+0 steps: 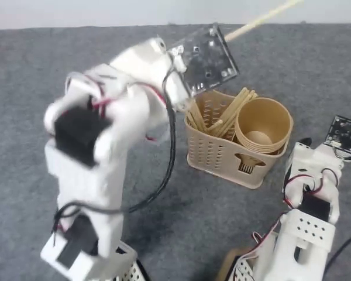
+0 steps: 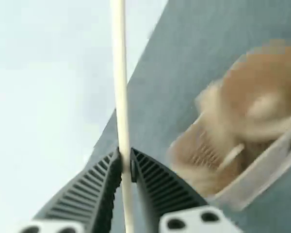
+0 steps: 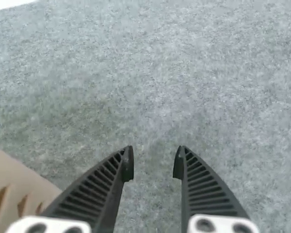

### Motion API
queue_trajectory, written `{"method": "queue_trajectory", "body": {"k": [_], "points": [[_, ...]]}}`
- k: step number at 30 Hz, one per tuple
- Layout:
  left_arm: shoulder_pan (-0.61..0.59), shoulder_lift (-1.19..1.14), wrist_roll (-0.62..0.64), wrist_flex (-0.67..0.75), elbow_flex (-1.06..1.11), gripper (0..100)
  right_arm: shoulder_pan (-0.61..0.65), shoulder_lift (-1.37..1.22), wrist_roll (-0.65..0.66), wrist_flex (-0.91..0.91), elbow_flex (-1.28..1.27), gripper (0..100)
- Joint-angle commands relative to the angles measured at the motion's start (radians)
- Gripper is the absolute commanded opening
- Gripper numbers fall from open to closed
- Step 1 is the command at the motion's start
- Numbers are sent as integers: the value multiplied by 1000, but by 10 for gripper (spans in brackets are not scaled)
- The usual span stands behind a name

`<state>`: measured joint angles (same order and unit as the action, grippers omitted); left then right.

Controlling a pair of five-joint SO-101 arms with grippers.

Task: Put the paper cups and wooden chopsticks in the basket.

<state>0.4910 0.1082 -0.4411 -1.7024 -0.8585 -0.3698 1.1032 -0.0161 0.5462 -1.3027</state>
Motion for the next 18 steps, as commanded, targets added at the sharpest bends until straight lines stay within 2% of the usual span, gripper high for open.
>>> {"method": "queue_trajectory", "body": {"k": [1, 4, 10, 15, 18], "points": [[37, 66, 256, 87, 5, 9, 7, 18, 15, -18, 5, 149], [55, 68, 433, 124, 5, 9, 7, 18, 15, -18, 5, 149], [64, 83, 681, 239, 102, 9, 7, 18, 15, -18, 5, 149], [101, 181, 707, 364, 346, 9, 7, 18, 15, -18, 5, 149], [150, 331, 698, 419, 565, 9, 7, 18, 15, -18, 5, 149]]}}
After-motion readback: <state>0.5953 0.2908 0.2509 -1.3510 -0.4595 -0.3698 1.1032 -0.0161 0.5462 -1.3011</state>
